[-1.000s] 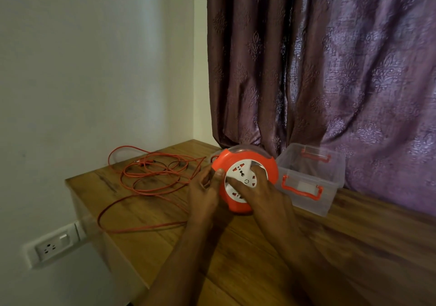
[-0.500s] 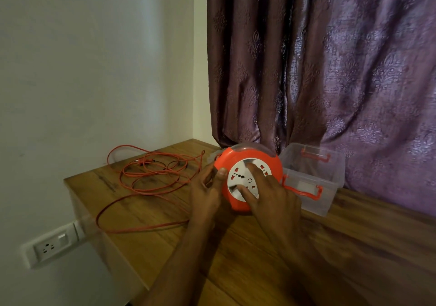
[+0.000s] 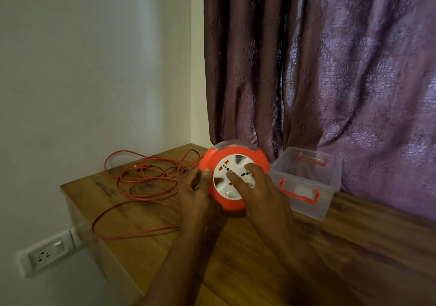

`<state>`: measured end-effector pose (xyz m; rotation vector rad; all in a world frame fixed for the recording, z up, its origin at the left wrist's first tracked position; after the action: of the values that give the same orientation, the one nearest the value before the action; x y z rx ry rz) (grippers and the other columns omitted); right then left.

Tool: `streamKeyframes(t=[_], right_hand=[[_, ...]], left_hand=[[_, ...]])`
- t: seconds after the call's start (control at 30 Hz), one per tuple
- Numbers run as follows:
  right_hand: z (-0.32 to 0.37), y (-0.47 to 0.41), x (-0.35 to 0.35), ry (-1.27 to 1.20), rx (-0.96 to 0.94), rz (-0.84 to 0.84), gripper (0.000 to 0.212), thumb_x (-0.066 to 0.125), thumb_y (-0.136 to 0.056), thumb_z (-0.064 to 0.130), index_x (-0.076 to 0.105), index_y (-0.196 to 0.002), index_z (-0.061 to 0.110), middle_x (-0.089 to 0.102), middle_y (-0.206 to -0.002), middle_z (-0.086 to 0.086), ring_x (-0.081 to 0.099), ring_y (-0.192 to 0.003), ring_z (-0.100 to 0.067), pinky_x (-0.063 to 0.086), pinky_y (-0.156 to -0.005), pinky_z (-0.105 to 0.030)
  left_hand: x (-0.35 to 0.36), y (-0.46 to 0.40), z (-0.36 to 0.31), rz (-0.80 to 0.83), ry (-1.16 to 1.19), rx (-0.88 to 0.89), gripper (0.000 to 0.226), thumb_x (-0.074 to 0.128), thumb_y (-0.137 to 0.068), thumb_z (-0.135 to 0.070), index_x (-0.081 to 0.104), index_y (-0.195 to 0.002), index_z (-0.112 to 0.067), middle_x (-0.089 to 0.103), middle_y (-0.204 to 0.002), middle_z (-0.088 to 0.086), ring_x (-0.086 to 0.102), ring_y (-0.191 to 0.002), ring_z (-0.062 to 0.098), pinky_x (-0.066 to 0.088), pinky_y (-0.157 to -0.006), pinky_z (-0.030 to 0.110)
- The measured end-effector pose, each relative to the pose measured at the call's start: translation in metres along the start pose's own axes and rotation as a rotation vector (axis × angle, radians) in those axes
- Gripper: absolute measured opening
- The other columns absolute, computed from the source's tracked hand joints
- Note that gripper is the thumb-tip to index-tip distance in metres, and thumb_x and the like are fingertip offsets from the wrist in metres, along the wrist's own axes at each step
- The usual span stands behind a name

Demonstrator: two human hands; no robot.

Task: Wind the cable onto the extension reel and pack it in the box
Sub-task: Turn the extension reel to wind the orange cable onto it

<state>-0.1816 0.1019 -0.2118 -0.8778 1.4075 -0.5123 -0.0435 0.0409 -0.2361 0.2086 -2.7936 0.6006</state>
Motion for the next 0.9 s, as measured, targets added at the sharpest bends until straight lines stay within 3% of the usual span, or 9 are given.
streamKeyframes(t=[0.13,0.2,0.3,0.37,0.43,0.57,0.73,0.9], right_hand=[[0.0,0.004,0.017,-0.007,-0.037,0.205,0.084,0.073,-0.081,0.031,0.014,-0.14,0.043,0.021,-0.154,-0.01,0.047,-0.126,-0.035,0.055,-0.081,-0.046],[-0.005,0.005,0.023,-0.003,-0.033,0.266,0.081,0.068,-0.085,0.034,0.011,-0.141,0.046,0.008,-0.158,-0.008,0.035,-0.135,-0.036,0.048,-0.092,-0.049],[-0.008,0.003,0.023,-0.011,-0.016,0.304,0.075,0.062,-0.087,0.04,0.011,-0.142,0.047,0.0,-0.159,-0.005,0.026,-0.139,-0.037,0.042,-0.1,-0.052],[-0.008,0.003,0.021,-0.029,0.016,0.292,0.074,0.056,-0.09,0.045,0.001,-0.14,0.052,0.0,-0.158,-0.003,0.026,-0.139,-0.035,0.042,-0.101,-0.05],[-0.009,0.005,0.017,-0.042,0.053,0.262,0.072,0.05,-0.093,0.045,-0.003,-0.139,0.056,0.008,-0.156,-0.006,0.032,-0.136,-0.035,0.046,-0.097,-0.048],[-0.011,0.001,0.003,-0.029,0.157,0.155,0.064,0.046,-0.091,0.053,0.01,-0.144,0.051,0.043,-0.131,-0.006,0.06,-0.103,-0.029,0.054,-0.069,-0.037],[-0.008,-0.002,-0.003,-0.065,0.277,0.153,0.067,0.04,-0.087,0.065,0.023,-0.146,0.037,0.062,-0.126,-0.002,0.064,-0.104,-0.024,0.052,-0.079,-0.036],[-0.007,-0.004,-0.006,-0.047,0.209,0.159,0.062,0.044,-0.092,0.055,0.027,-0.146,0.031,0.066,-0.12,-0.005,0.067,-0.097,-0.024,0.055,-0.074,-0.037]], left_hand=[[0.001,0.002,-0.002,0.018,-0.024,0.009,0.017,0.062,-0.087,-0.043,0.067,-0.102,-0.038,0.074,-0.1,-0.012,0.073,-0.088,0.008,0.062,-0.07,0.031],[0.003,0.003,-0.002,0.03,-0.04,0.006,0.031,0.062,-0.083,-0.046,0.068,-0.11,-0.032,0.074,-0.106,-0.008,0.073,-0.092,0.011,0.062,-0.074,0.036],[0.003,0.003,-0.004,0.024,-0.05,0.007,0.037,0.062,-0.088,-0.04,0.066,-0.12,-0.021,0.073,-0.11,-0.001,0.072,-0.096,0.017,0.062,-0.079,0.045],[0.003,0.004,-0.003,0.025,-0.04,-0.008,0.044,0.062,-0.086,-0.043,0.066,-0.122,-0.019,0.072,-0.112,0.001,0.072,-0.096,0.019,0.062,-0.079,0.046],[0.003,0.004,0.0,0.028,-0.035,-0.032,0.044,0.062,-0.087,-0.043,0.064,-0.123,-0.018,0.072,-0.114,0.002,0.071,-0.098,0.021,0.062,-0.078,0.046],[0.003,0.004,0.002,0.041,-0.027,-0.019,0.037,0.061,-0.092,-0.035,0.065,-0.122,-0.013,0.073,-0.113,0.005,0.072,-0.098,0.022,0.062,-0.075,0.041],[0.006,0.004,0.003,0.051,-0.047,-0.019,0.035,0.061,-0.093,-0.035,0.065,-0.122,-0.017,0.073,-0.112,0.003,0.071,-0.098,0.022,0.061,-0.08,0.047],[0.004,0.002,0.005,0.037,-0.025,-0.028,0.029,0.061,-0.092,-0.036,0.067,-0.116,-0.022,0.073,-0.109,0.0,0.072,-0.093,0.017,0.062,-0.074,0.038]])
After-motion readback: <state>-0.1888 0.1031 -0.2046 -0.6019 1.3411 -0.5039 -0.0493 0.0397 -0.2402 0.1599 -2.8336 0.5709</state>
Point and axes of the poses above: each hand's wrist, its own y-axis away from the middle knuckle, its own x-axis out of the palm, z = x × y, the point moved 4 cm from there along -y, towards the middle knuckle
